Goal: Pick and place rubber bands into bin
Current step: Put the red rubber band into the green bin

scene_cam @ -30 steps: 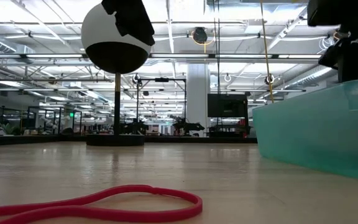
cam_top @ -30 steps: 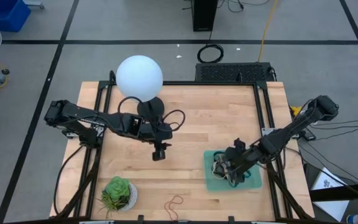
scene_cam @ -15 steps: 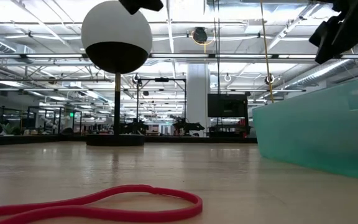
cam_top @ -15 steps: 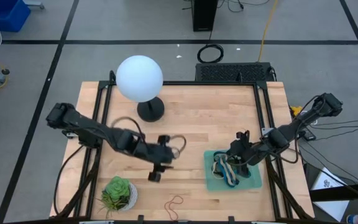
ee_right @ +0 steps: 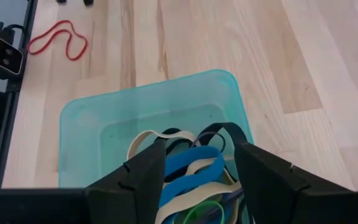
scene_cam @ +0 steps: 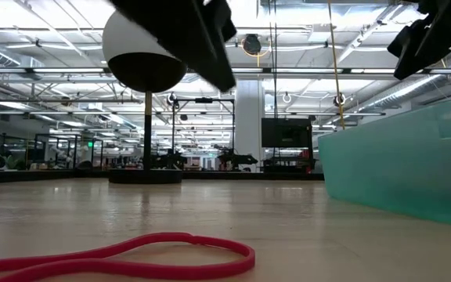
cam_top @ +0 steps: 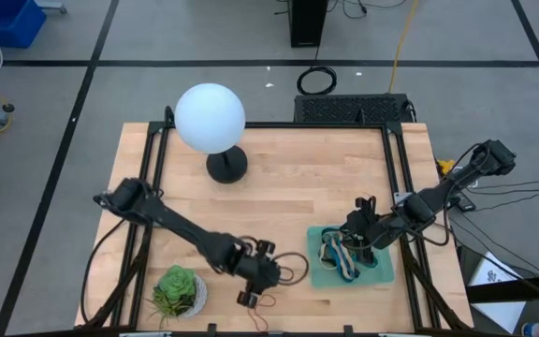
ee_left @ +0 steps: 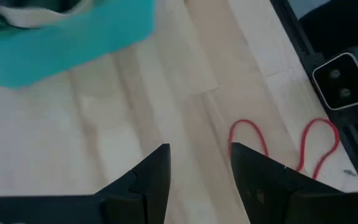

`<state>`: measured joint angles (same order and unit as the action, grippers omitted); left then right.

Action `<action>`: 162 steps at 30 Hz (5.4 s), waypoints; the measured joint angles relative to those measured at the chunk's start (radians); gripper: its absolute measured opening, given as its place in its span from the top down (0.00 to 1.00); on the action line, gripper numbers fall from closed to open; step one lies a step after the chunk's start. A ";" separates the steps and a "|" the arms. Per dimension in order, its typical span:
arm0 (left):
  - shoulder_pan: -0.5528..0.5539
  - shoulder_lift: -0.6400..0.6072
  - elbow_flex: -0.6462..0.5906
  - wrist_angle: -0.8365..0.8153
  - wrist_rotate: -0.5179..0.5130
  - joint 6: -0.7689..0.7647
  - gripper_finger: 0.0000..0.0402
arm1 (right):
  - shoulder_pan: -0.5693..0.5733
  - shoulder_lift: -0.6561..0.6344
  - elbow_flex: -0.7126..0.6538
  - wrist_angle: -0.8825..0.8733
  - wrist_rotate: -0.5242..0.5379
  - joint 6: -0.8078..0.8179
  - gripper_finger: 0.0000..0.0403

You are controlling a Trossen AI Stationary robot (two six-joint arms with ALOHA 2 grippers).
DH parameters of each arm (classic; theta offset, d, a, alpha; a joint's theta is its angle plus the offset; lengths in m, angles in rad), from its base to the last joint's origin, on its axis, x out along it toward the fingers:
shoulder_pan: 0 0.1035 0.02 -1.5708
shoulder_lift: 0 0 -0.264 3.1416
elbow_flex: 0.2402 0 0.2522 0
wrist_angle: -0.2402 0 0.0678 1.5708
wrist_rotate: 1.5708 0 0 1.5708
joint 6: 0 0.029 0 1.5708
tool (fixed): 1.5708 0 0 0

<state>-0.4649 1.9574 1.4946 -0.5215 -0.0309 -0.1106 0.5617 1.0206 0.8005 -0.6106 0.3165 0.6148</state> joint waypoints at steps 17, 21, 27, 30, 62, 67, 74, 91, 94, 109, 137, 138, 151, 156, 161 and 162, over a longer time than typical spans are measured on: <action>-0.086 0.162 0.022 0.052 -0.027 -0.148 0.56 | 0.000 0.000 0.000 0.000 0.000 -0.002 0.54; -0.086 0.179 0.022 0.042 -0.047 -0.168 0.56 | 0.000 0.000 0.000 0.002 0.000 0.000 0.55; -0.084 0.214 0.025 0.052 -0.027 -0.207 0.57 | 0.001 0.000 0.000 0.007 0.000 0.001 0.55; -0.085 0.225 0.027 0.049 -0.018 -0.240 0.57 | 0.001 0.000 0.000 0.009 0.000 0.001 0.55; -0.114 0.229 0.023 0.020 0.004 -0.314 0.83 | 0.002 0.000 0.000 0.008 -0.002 0.002 0.55; -0.114 0.229 0.023 0.020 0.004 -0.314 0.83 | 0.002 0.000 0.000 0.008 -0.003 0.002 0.55; -0.114 0.229 0.022 0.019 -0.011 -0.318 0.92 | 0.002 0.000 0.000 0.008 -0.003 0.002 0.55; -0.083 0.132 0.013 -0.021 0.001 -0.287 0.99 | 0.002 0.000 0.000 0.010 -0.007 0.002 0.55; -0.063 0.056 0.016 -0.054 -0.015 -0.275 0.99 | 0.003 0.000 0.000 0.016 -0.007 0.002 0.55; 0.091 -0.247 0.020 0.048 -0.181 0.051 1.00 | 0.003 0.000 0.000 0.283 -0.005 -0.269 0.55; 0.249 -0.269 0.020 0.107 -0.154 0.241 0.98 | -0.149 0.271 -0.001 0.820 0.152 -0.614 0.55; 0.249 -0.269 0.020 0.107 -0.154 0.245 0.99 | -0.154 0.285 -0.001 0.850 0.151 -0.622 0.55; 0.249 -0.270 0.020 0.104 -0.154 0.264 0.98 | -0.196 0.334 -0.001 0.970 -0.008 -0.621 0.74; 0.249 -0.270 0.021 0.104 -0.153 0.265 0.99 | -0.196 0.334 -0.001 0.964 -0.008 -0.635 0.95; 0.249 -0.270 0.021 0.104 -0.153 0.265 0.97 | -0.196 0.334 -0.001 0.958 -0.007 -0.638 0.98; 0.249 -0.270 0.021 0.104 -0.154 0.263 0.97 | -0.196 0.334 -0.001 0.958 -0.007 -0.637 0.99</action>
<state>-0.2161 1.6878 1.5154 -0.4175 -0.1844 0.1527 0.3660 1.3544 0.7994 0.3473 0.3096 -0.0224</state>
